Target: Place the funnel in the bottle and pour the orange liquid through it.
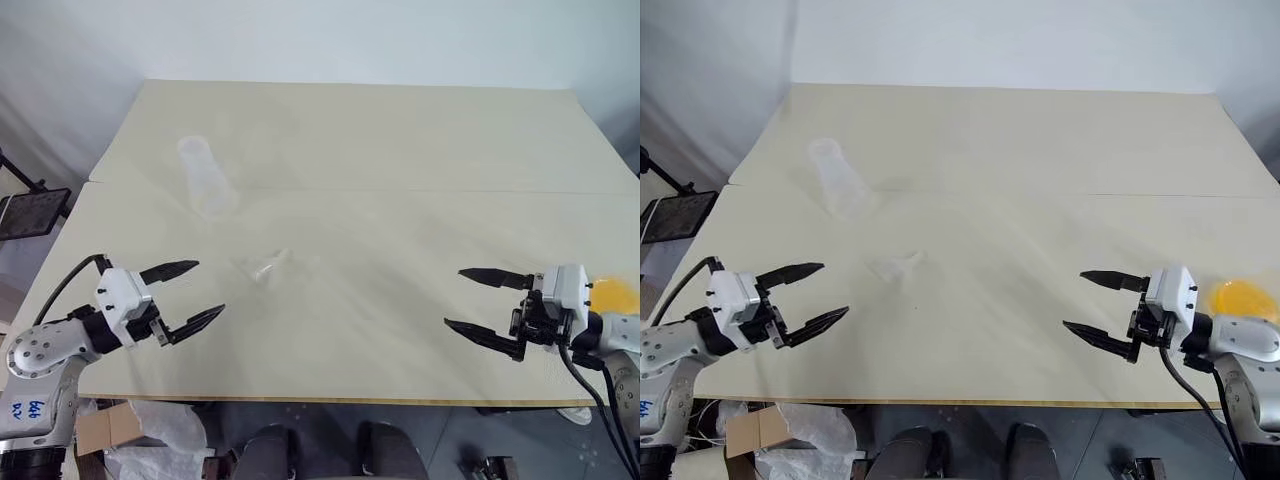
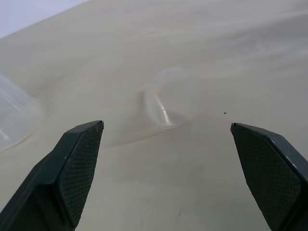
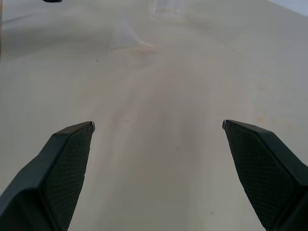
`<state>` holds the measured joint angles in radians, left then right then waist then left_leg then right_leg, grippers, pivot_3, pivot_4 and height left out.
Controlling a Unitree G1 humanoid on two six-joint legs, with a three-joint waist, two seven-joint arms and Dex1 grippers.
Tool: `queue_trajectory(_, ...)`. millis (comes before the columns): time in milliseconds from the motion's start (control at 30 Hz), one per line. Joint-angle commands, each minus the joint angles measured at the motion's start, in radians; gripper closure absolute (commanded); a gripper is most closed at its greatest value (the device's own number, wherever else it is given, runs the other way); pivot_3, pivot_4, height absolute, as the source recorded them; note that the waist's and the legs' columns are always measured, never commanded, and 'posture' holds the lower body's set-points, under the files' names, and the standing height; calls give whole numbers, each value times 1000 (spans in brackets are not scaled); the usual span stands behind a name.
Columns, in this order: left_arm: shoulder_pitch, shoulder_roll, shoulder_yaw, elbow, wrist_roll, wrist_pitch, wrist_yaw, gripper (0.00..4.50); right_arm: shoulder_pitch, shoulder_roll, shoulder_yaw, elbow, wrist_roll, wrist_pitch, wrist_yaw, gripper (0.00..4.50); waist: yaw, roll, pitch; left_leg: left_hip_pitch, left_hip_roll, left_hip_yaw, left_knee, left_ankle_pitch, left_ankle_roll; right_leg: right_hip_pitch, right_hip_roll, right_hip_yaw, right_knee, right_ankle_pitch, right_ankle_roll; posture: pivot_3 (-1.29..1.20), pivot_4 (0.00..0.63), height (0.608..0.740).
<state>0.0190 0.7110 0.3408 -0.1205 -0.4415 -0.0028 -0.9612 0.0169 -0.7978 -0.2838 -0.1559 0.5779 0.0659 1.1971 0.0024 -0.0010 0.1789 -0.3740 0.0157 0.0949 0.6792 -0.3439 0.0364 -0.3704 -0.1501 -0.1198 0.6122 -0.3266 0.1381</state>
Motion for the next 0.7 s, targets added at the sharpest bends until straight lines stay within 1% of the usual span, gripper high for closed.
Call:
queue_trajectory(33, -5, 1, 12, -23, -6, -1, 17, 0, 9, 18, -22, -27, 5, -16, -13, 28, 0, 0, 0, 0, 0, 0, 0, 0, 0, 0, 0, 0, 0, 0, 0, 0, 150, 740)
queue_trajectory(67, 0, -8, 13, -33, -18, 22, 31, 0, 9, 27, -12, -38, 3, -18, -20, 28, -1, 0, 0, 0, 0, 0, 0, 0, 0, 0, 0, 0, 0, 0, 0, 0, 150, 740)
queue_trajectory(133, 28, -22, 25, -63, -93, 91, 24, 0, -4, 50, 5, -68, 16, 4, -47, 28, -1, 0, 0, 0, 0, 0, 0, 0, 0, 0, 0, 0, 0, 0, 0, 0, 150, 740)
queue_trajectory(167, 48, -23, 30, -69, -92, 110, 34, 0, -20, 68, 14, -86, 30, 26, -73, 28, -1, 0, 0, 0, 0, 0, 0, 0, 0, 0, 0, 0, 1, 0, 0, 0, 150, 740)
queue_trajectory(267, 88, -73, 72, -14, -61, 67, 98, 0, -83, 135, 59, -140, 47, 74, -155, 28, -10, 0, 0, 1, 1, 1, 0, 0, -1, 0, 0, 1, 1, 0, 0, 0, 150, 740)
queue_trajectory(367, 129, -146, 156, 32, -73, 59, 204, 0, -180, 215, 123, -149, 29, 101, -235, 28, -12, 0, 0, 2, 2, 1, 0, 0, -2, 0, 1, 1, 2, 0, -1, 0, 150, 740)
queue_trajectory(467, 167, -207, 214, 47, -82, 52, 278, 0, -249, 261, 154, -126, 14, 105, -268, 28, -7, 0, 0, 2, 2, 0, 0, -1, -2, -2, 0, 2, 5, 0, -1, 0, 150, 740)
queue_trajectory(567, 204, -267, 246, 38, -79, 32, 333, 0, -295, 292, 168, -88, -15, 84, -292, 28, 2, -1, 0, 1, 0, -1, 1, -2, -1, -3, -1, 1, 6, 0, -1, 0, 150, 740)
queue_trajectory(700, 196, -316, 238, -15, -93, 51, 393, 0, -293, 298, 171, -64, -41, 60, -281, 28, 9, -2, 1, 1, -1, -1, 2, -4, 1, -1, -2, 0, 6, 0, -1, 0, 150, 740)
